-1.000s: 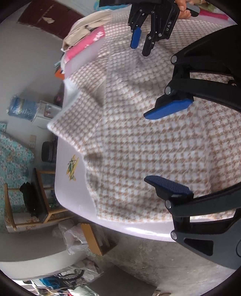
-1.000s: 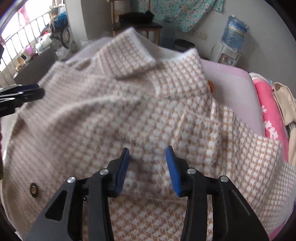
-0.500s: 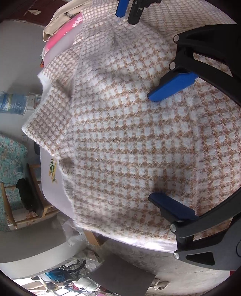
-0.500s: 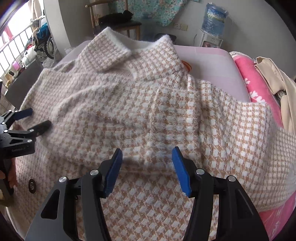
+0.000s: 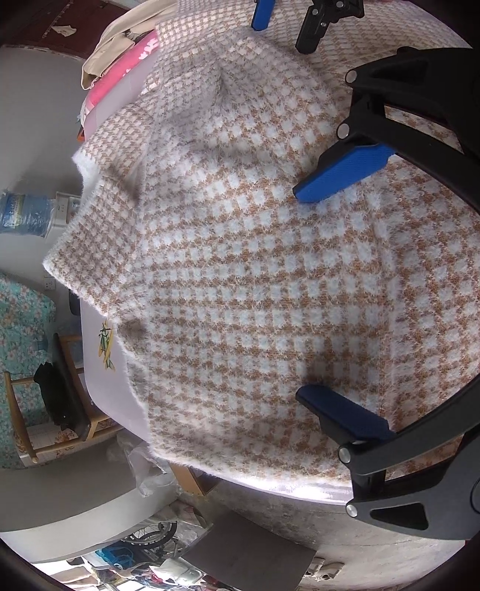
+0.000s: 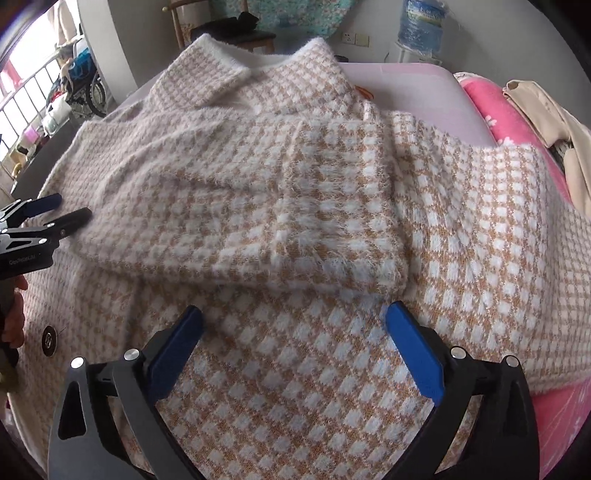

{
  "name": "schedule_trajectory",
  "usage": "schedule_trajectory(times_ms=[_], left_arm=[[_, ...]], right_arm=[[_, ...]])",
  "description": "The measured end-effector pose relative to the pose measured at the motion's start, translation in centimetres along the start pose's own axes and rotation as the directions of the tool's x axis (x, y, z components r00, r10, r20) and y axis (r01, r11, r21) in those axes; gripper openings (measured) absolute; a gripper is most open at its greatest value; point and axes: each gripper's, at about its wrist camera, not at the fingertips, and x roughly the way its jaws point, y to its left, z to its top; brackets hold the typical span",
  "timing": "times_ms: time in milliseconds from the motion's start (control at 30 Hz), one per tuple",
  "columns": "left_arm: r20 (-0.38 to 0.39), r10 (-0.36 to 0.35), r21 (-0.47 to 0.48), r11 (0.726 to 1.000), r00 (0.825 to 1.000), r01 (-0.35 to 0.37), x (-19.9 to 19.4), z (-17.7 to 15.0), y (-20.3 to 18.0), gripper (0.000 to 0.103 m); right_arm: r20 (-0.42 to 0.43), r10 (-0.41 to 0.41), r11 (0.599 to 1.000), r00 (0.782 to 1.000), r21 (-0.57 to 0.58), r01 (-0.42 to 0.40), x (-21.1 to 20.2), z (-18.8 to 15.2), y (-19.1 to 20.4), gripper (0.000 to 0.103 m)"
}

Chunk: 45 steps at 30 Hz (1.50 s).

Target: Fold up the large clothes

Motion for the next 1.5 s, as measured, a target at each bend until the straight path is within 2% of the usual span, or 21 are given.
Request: schedule_trajectory(times_ms=[233, 367, 467, 700, 800, 900, 1000, 1133, 1233, 1300, 1400, 1500], left_arm=[[-0.032, -0.030, -0.017, 0.999, 0.999, 0.029, -0.5, 0.5, 0.1, 0.096], [0.045, -0.066, -0.010, 0.998, 0.997, 0.066, -2.8, 0.7, -0.5, 0.096], [0.080, -0.041, 0.053, 0.998, 0.996, 0.037, -3.8, 1.1, -2.5, 0.096], [0.014, 0.009, 0.113, 0.994, 1.000, -0.011, -1.0, 0.7, -5.3, 0.096], [0.029, -0.018, 0.062, 0.998, 0.999, 0.016, -1.4, 0.1, -4.1, 0.096], [0.017, -0.061, 0.012, 0.998, 0.998, 0.061, -1.2, -0.3, -3.6, 0.096], [0.017, -0.051, 0.024, 0.998, 0.999, 0.051, -1.4, -0.6, -4.0, 0.096], [0.023, -0.048, 0.027, 0.998, 0.999, 0.048, -1.4, -0.6, -4.0, 0.096], [0.029, -0.037, 0.023, 0.999, 0.999, 0.037, -1.5, -0.6, -4.0, 0.096], [0.026, -0.027, 0.018, 0.999, 0.999, 0.027, -1.6, -0.7, -4.1, 0.096], [0.025, -0.022, 0.017, 1.000, 0.999, 0.021, -1.2, -0.2, -4.1, 0.096], [0.022, -0.029, 0.018, 0.999, 0.999, 0.028, -1.2, -0.3, -4.0, 0.096]], right_arm=[[0.012, -0.010, 1.000, 1.000, -0.022, 0.010, -0.1, -0.1, 0.2, 0.097], [0.034, -0.010, 1.000, 0.999, -0.022, 0.010, -0.2, -0.4, 0.4, 0.097], [0.045, -0.008, 1.000, 0.999, -0.027, 0.010, -0.3, -0.8, 0.6, 0.097], [-0.002, 0.011, 1.000, 1.000, -0.022, -0.011, -0.9, -0.3, -0.1, 0.097], [0.034, 0.039, 0.999, 0.999, 0.005, -0.039, -3.1, -0.3, -1.1, 0.097], [0.092, 0.048, 0.999, 0.995, 0.014, -0.050, -6.2, -0.5, -2.6, 0.097], [0.130, 0.030, 0.997, 0.991, 0.060, -0.038, -9.1, -0.8, -5.4, 0.097], [0.138, -0.056, 0.985, 0.989, 0.172, 0.031, -12.5, -0.9, -11.7, 0.097], [0.133, -0.131, 0.952, 0.982, 0.292, 0.088, -14.6, -1.2, -17.4, 0.097], [0.119, -0.170, 0.914, 0.978, 0.390, 0.111, -15.5, -1.9, -21.6, 0.095], [0.045, -0.207, 0.827, 0.977, 0.542, 0.150, -15.3, -3.4, -27.5, 0.089], [-0.021, -0.235, 0.716, 0.972, 0.672, 0.188, -14.5, -5.3, -32.4, 0.083]])
